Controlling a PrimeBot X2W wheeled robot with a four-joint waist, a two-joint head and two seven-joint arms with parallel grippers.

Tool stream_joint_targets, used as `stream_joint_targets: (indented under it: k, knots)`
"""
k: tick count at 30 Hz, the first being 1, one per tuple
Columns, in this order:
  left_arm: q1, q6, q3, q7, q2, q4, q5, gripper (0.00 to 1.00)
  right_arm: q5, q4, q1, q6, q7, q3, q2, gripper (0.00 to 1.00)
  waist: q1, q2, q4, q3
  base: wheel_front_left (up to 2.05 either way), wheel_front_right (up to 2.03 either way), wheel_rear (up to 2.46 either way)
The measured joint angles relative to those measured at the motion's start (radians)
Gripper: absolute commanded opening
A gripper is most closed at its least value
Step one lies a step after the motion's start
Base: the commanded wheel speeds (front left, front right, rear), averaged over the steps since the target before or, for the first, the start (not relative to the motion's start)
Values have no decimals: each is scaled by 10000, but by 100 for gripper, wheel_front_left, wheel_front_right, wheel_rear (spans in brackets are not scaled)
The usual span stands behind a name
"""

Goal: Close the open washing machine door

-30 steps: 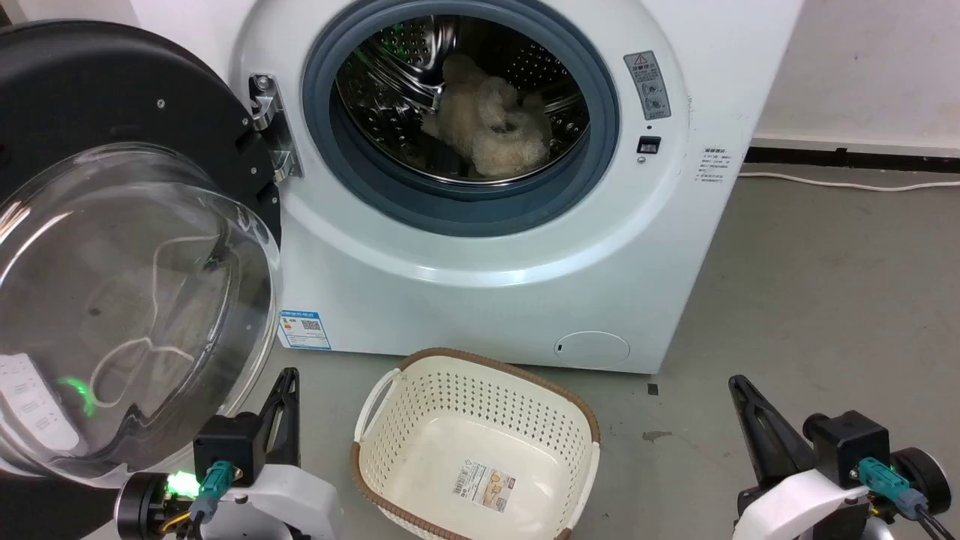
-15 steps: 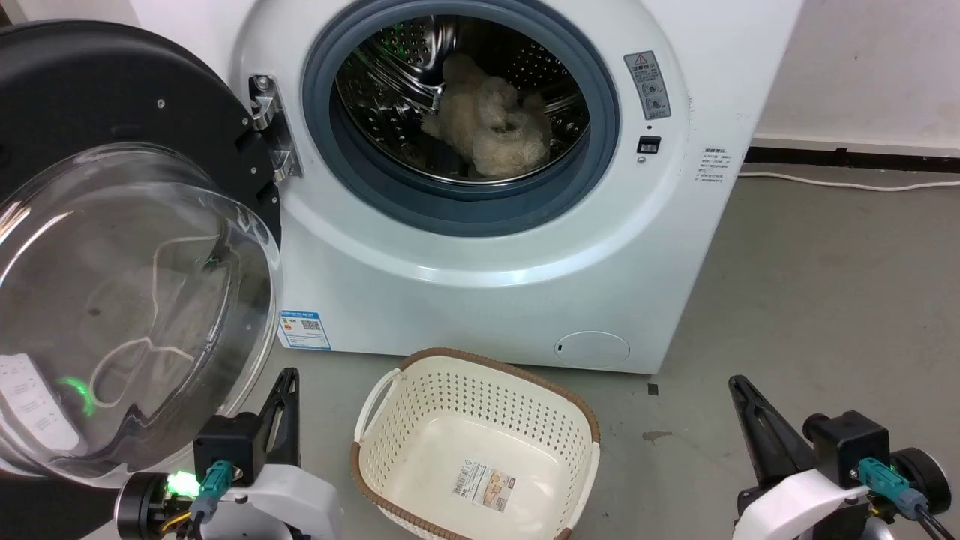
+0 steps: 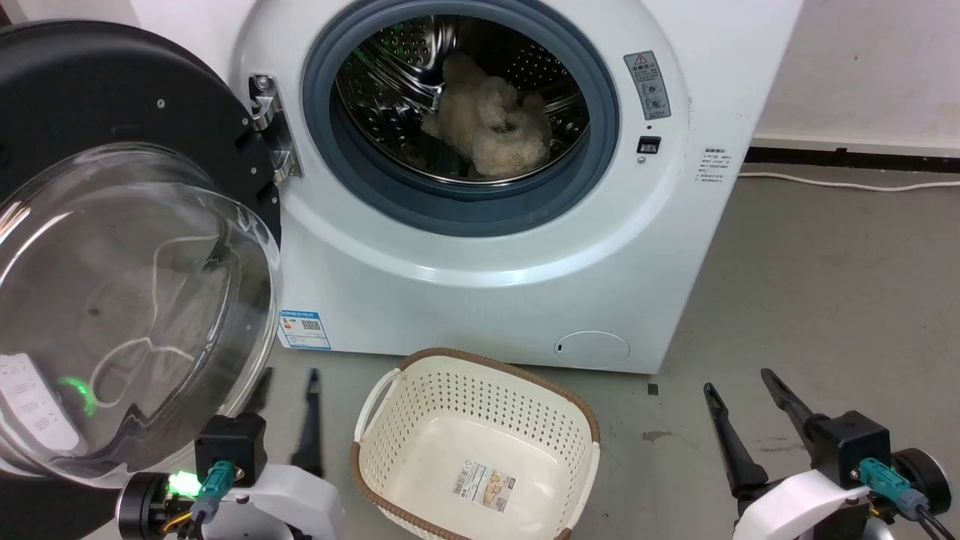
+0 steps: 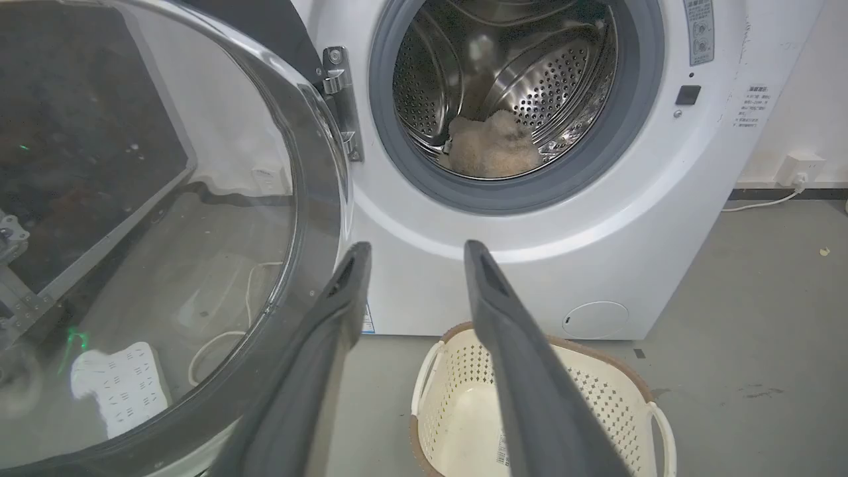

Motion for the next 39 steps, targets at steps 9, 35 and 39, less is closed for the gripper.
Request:
stream_joint_targets:
  k: [9,35,39]
  knots:
    - [0,0,-67,-153,0,-2,-2,100,77,40,1,0,-142,-27,0,100,0,0,40,-20,0,0,0]
    - [125,12,-199,-688,38,-50,-38,100,299,293,12,0,-683,399,0,100,0,0,1430,-150,0,0,0]
    - [235,44,-180,-777,36,-140,-79,100,314,441,-23,0,-765,610,0,100,0,0,1634,-105,0,0,0]
